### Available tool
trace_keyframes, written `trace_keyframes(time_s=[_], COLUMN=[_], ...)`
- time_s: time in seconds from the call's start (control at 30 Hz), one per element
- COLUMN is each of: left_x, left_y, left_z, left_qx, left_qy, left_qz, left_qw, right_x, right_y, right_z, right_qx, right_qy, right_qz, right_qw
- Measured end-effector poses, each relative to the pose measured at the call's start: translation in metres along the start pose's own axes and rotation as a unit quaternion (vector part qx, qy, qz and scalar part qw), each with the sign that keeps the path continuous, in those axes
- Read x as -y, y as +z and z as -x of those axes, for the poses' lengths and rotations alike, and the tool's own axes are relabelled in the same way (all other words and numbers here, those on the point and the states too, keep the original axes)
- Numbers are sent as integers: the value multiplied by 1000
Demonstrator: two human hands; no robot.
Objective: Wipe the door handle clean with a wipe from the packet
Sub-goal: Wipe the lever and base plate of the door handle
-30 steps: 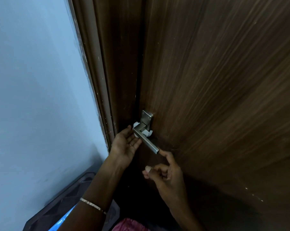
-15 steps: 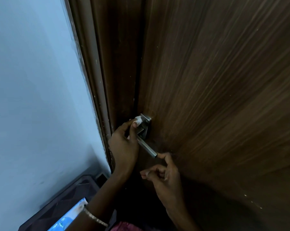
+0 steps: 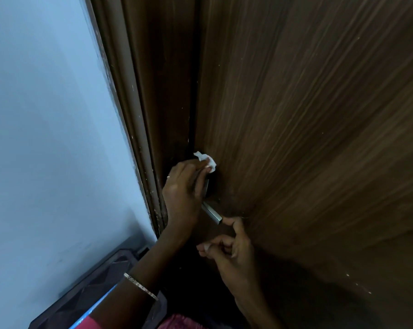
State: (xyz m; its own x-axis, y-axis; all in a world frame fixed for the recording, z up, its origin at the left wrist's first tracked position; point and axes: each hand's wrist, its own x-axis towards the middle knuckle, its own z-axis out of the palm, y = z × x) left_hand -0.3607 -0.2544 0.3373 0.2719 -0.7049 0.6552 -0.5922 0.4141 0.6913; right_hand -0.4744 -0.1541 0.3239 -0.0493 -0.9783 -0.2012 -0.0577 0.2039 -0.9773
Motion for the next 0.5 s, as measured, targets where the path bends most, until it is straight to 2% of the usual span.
trace_keyframes(time_s=[0.13, 0.23, 0.37, 0.43, 0.5], left_x=[10, 17, 20, 19, 21], left_y=[-2, -1, -2, -1, -1], left_z=[1, 8, 12, 17, 20], left_qx=[6, 41, 52, 43, 29], left_qy=[-110, -160, -216, -266, -347], left_qz=[6, -9, 27, 56, 122], left_qw=[994, 986, 975, 961, 929], right_x=[-1, -2, -1, -1, -3], right_y=[-1, -1, 1, 1, 1], right_z=[2, 3, 3, 3, 2], right_qx=[4, -2, -5, -5, -2], right_qy=[0, -1, 5, 8, 2], right_qz=[13, 7, 11, 7, 6], right_qw=[1000, 1000, 1000, 1000, 1000])
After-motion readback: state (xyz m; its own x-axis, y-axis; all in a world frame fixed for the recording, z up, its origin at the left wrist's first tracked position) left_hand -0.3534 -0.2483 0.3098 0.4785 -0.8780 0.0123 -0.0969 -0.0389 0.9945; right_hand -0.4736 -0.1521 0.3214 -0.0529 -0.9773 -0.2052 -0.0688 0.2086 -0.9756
